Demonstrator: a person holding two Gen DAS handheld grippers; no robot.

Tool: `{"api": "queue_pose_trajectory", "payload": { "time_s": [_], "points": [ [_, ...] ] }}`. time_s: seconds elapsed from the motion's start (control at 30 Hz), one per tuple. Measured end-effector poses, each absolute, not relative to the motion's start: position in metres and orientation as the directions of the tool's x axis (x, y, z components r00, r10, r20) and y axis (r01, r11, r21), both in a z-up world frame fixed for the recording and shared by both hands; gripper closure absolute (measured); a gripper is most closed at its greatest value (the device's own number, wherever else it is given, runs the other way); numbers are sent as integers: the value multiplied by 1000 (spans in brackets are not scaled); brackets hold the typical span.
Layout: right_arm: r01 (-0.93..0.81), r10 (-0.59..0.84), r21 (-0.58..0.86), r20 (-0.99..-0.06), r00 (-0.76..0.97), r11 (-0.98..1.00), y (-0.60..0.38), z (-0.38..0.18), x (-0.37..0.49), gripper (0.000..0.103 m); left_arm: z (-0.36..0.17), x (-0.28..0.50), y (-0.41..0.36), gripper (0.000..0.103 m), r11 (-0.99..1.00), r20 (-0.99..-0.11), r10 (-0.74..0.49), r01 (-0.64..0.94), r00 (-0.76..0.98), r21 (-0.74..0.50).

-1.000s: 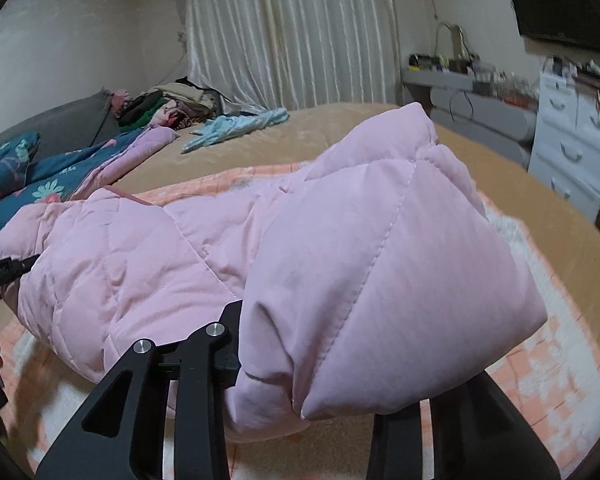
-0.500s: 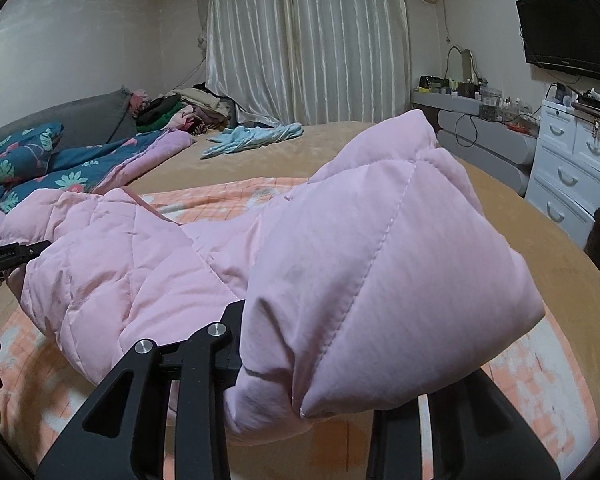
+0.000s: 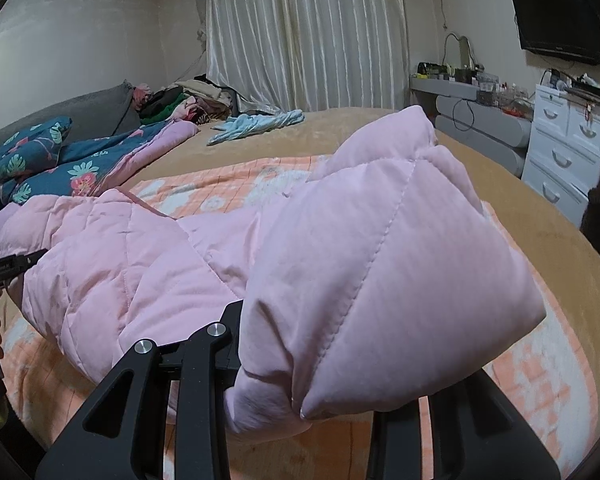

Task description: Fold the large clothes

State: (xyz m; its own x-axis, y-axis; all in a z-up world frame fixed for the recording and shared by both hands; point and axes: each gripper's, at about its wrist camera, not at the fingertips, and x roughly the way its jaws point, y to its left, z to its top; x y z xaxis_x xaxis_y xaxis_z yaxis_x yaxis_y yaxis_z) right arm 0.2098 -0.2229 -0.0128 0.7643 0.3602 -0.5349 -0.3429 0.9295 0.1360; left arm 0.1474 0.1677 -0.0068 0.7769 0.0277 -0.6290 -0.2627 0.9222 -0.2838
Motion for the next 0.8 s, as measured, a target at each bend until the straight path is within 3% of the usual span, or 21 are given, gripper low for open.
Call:
{"api": "queue_pose_trajectory", "payload": {
  "time_s": [0.63,0.8],
  "points": [
    [-256,384,290,-610,693,922,-245,-46,193,64,-39,116,177,64,912,-662,0,-272,749,-308],
    [-221,402,348,-624,671,911,-253,-57,196,58,-47,110,178,60,906,-665,-9,-275,747,-322]
  ]
}}
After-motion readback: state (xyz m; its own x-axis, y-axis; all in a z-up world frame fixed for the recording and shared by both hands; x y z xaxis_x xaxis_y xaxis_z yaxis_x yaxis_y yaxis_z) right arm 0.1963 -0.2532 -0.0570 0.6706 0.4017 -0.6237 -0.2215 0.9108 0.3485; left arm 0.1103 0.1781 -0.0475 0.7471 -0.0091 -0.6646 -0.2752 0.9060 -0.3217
